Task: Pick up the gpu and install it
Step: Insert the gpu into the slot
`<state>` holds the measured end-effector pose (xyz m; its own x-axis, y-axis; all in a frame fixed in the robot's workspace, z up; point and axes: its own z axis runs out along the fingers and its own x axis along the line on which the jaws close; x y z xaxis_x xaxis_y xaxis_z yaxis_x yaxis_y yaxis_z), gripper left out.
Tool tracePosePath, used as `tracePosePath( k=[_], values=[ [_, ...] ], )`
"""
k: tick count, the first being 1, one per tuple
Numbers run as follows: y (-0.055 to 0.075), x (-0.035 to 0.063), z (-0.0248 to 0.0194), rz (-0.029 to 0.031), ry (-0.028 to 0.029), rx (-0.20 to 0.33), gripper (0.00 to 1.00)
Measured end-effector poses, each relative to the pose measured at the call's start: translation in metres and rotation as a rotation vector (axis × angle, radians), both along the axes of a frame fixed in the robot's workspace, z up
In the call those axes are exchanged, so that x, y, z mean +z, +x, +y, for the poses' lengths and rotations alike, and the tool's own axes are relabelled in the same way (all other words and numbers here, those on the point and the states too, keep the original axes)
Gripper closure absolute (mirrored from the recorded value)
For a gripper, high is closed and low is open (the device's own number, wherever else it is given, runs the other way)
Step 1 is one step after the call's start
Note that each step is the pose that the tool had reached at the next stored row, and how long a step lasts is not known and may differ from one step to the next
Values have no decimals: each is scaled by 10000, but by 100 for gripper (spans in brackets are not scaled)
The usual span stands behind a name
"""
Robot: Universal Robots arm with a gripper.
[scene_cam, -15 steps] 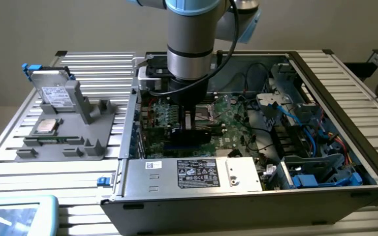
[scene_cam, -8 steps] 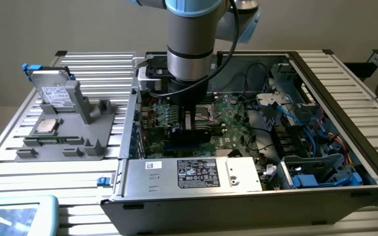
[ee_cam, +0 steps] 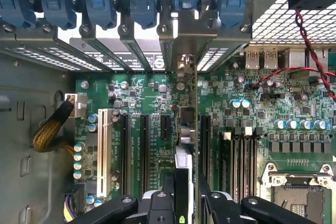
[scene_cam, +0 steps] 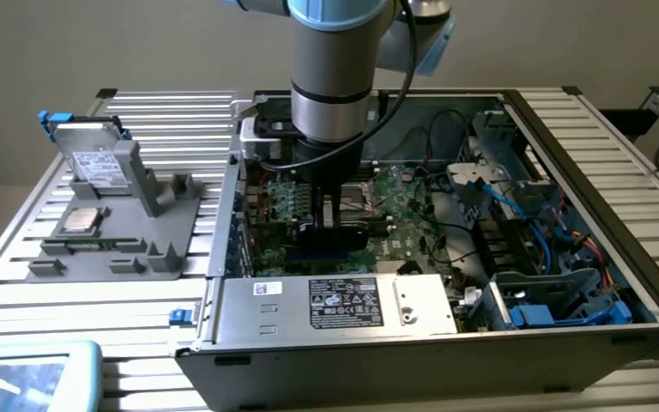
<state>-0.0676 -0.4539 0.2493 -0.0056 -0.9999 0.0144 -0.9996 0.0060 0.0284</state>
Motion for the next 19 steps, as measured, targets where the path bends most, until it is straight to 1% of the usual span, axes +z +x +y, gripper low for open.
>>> tracePosePath(
  k=[10, 19],
  values=[
    [-1, 0, 0, 0, 0, 1, 73],
    [-2, -4, -1, 1, -20, 1, 73]
  ],
)
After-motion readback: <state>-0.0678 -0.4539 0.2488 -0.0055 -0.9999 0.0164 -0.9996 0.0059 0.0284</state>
